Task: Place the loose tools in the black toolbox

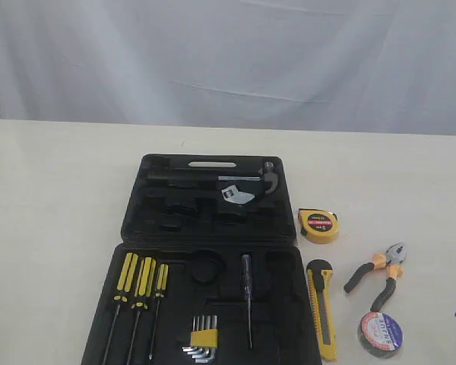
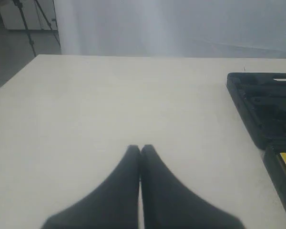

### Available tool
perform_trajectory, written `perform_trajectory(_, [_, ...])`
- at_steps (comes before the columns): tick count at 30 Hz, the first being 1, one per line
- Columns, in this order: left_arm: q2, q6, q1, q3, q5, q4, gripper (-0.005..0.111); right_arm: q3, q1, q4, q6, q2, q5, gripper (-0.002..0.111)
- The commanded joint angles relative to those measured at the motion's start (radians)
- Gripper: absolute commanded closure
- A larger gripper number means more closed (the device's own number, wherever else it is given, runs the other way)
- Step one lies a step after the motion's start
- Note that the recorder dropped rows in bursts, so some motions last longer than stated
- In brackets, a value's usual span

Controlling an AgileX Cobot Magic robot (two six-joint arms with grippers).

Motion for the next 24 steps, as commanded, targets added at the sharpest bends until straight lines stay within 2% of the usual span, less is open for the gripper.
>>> perform_trajectory(1, [-0.001,-0.006,-0.005,0.003,-0.005,0.0,0.107,0.003,0.003,-0.009,-0.002,-0.006,-0.001,0.109])
perform_trajectory(19, [-0.001,-0.006,-0.005,0.003,-0.005,0.0,0.107,0.003,0.003,-0.009,-0.008,-0.006,-0.001,0.109])
perform_trajectory(24, [-0.001,-0.006,-0.005,0.003,-0.005,0.0,0.107,0.003,0.003,-0.009,-0.008,-0.006,-0.054,0.109])
